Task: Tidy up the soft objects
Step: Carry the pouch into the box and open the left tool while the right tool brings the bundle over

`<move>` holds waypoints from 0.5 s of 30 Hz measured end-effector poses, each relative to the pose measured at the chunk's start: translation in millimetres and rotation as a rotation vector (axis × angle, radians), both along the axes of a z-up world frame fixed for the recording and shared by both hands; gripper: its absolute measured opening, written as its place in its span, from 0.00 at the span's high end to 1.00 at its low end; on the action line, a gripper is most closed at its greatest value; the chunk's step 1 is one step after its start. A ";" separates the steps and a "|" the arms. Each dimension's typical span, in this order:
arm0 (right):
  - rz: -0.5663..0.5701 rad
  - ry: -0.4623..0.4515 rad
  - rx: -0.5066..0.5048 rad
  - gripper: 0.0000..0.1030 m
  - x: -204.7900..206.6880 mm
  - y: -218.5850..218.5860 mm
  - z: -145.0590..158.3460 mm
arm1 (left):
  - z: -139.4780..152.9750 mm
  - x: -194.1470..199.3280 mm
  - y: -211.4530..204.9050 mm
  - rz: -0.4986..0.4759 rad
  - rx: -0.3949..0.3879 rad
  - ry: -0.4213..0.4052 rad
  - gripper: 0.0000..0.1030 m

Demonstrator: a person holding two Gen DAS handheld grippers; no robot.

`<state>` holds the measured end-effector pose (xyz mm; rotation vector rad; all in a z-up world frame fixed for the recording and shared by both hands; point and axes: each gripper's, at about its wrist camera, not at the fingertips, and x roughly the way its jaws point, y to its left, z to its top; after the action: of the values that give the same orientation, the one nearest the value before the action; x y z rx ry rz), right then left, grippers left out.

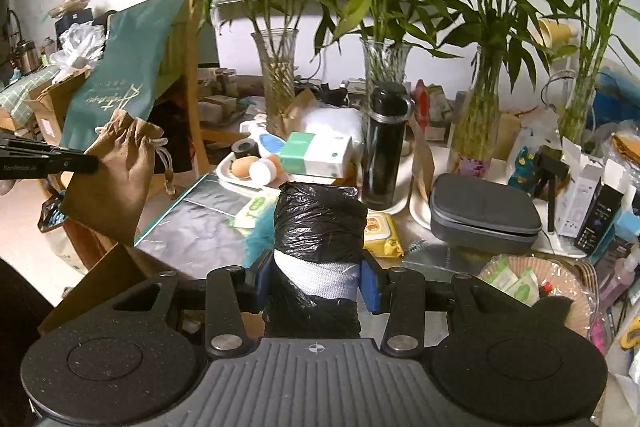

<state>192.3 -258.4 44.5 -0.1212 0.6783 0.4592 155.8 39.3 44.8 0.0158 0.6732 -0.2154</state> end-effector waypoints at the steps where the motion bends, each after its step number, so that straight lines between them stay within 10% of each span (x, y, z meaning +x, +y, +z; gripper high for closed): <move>1: 0.004 -0.003 -0.001 0.55 -3.3 0.7 1.3 | 0.5 -3.8 -1.2 -0.006 0.006 0.005 0.96; 15: 0.032 -0.002 0.005 0.55 -34.1 1.0 6.0 | -10.8 -43.3 -23.6 -0.060 0.046 0.146 0.95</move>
<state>158.2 -257.4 50.5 -0.1285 0.6740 0.4915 112.5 15.7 33.9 0.0647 0.8237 -0.2601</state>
